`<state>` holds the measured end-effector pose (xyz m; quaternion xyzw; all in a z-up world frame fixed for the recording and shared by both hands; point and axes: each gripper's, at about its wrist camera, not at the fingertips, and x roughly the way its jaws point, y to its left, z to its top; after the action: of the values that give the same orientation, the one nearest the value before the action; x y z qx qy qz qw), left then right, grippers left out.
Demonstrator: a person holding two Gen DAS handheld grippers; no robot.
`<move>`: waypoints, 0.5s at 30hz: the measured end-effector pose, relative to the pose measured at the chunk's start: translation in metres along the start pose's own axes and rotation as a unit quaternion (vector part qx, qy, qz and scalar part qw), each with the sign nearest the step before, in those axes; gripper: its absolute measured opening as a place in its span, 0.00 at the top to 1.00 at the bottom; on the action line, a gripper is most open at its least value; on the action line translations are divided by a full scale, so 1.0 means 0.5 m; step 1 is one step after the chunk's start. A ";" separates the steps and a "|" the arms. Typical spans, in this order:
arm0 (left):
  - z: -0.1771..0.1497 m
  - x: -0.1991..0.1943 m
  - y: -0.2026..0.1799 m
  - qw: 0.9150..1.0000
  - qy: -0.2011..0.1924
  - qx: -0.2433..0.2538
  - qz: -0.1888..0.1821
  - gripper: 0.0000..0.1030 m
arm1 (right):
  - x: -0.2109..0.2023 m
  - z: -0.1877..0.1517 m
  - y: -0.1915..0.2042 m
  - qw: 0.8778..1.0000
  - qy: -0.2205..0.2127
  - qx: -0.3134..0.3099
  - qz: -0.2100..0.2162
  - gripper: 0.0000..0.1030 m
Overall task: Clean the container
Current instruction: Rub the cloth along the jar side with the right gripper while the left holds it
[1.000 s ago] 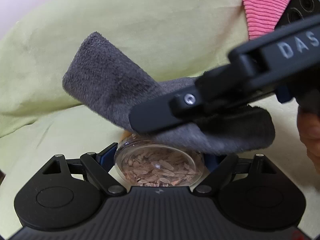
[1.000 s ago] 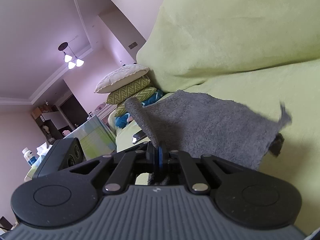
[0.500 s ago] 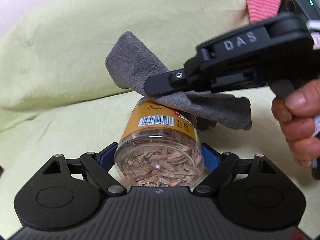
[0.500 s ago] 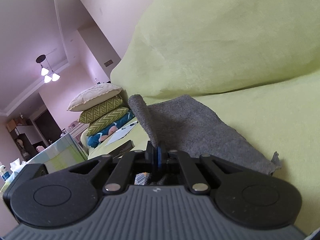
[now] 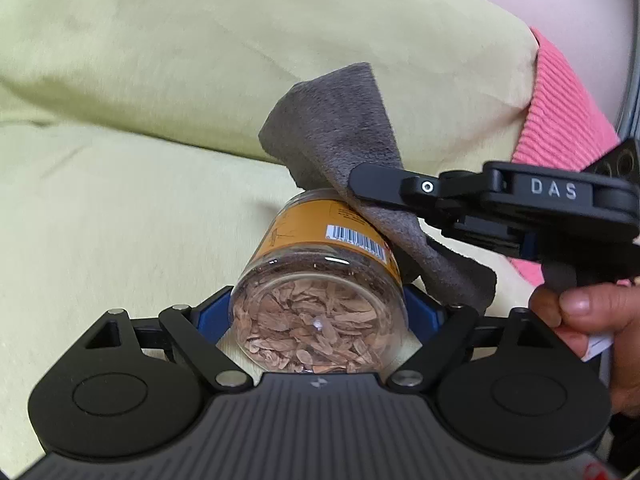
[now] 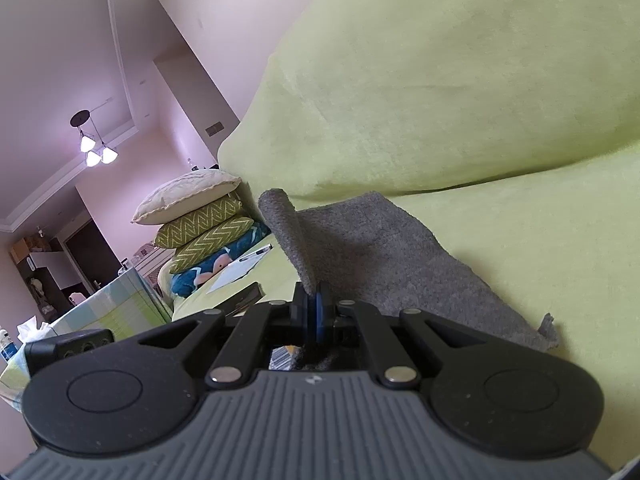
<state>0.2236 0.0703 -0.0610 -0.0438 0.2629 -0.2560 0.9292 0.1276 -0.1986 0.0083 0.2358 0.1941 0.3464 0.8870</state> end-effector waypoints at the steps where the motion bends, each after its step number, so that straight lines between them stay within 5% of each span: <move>1: -0.002 -0.011 -0.022 0.999 -0.001 0.033 0.018 0.16 | -0.002 0.000 -0.001 1.000 0.003 0.001 0.003 0.97; 5: -0.003 0.000 -0.111 0.984 -0.001 0.159 0.085 0.16 | 0.001 -0.006 0.009 0.999 0.028 -0.001 0.038 0.97; 8: -0.010 0.008 -0.143 0.972 -0.001 0.209 0.104 0.16 | 0.007 -0.015 0.030 0.996 0.050 -0.011 0.068 0.97; 12: -0.015 0.013 -0.156 0.967 -0.002 0.230 0.109 0.16 | 0.014 -0.014 0.039 0.996 0.053 -0.033 0.068 0.99; 15: -0.016 0.017 -0.161 0.966 -0.003 0.233 0.110 0.16 | 0.019 -0.002 0.027 0.999 0.018 -0.032 0.014 0.99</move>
<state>0.1897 -0.0031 -0.0544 0.2019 0.1966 -0.2066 0.9370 0.1268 -0.1830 0.0133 0.2041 0.1954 0.3686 0.8856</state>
